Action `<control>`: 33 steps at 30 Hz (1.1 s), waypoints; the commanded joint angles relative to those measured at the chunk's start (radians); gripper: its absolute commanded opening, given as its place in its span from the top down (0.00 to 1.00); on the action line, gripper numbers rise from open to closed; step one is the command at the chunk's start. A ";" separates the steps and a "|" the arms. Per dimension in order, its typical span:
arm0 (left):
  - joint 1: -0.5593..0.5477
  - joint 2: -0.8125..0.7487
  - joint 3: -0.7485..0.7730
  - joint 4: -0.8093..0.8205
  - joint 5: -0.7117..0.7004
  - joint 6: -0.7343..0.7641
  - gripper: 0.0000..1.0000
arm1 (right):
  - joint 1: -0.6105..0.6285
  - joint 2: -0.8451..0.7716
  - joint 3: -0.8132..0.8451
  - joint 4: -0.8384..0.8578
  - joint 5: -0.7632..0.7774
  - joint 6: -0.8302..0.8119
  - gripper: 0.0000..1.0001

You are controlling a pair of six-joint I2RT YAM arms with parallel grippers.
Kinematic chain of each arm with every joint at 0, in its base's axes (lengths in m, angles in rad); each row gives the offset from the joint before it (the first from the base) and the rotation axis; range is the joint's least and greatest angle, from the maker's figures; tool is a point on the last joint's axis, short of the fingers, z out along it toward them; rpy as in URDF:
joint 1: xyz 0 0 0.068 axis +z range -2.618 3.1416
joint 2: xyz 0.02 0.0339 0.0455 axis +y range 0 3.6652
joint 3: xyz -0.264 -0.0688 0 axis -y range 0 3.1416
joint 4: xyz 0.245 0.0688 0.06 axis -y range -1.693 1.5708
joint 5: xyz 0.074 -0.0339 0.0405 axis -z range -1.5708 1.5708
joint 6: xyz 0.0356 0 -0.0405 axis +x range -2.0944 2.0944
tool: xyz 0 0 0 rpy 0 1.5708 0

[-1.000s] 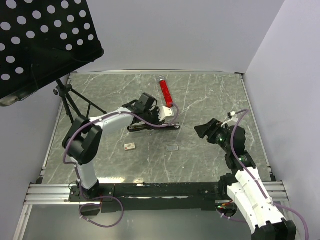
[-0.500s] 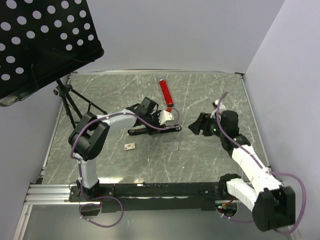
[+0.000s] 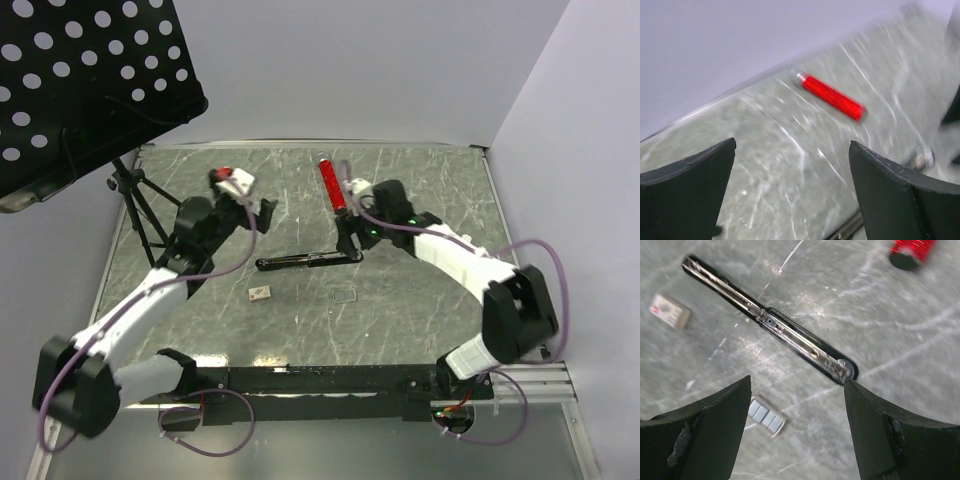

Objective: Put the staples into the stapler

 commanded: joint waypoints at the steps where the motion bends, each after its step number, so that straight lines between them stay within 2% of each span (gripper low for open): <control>1: 0.001 -0.146 -0.078 0.151 -0.327 -0.221 0.01 | 0.095 0.153 0.168 -0.121 0.097 -0.201 0.18; 3: 0.003 -0.228 -0.131 0.187 -0.477 -0.246 0.01 | 0.123 0.210 0.254 -0.171 0.123 -0.229 0.19; 7: 0.003 -0.311 -0.220 0.297 -0.638 -0.246 0.01 | 0.178 0.361 0.378 -0.243 0.163 -0.293 0.20; 14: 0.001 -0.300 -0.223 0.322 -0.702 -0.192 0.01 | 0.246 0.530 0.542 -0.354 0.204 -0.364 0.26; 24: -0.011 -0.306 -0.242 0.353 -0.698 -0.178 0.00 | 0.272 0.640 0.600 -0.412 0.229 -0.390 0.35; 28: -0.015 -0.305 -0.243 0.355 -0.693 -0.178 0.01 | 0.272 0.633 0.580 -0.372 0.258 -0.362 0.55; 33: -0.017 -0.306 -0.242 0.355 -0.684 -0.178 0.00 | 0.272 0.610 0.576 -0.304 0.252 -0.245 0.72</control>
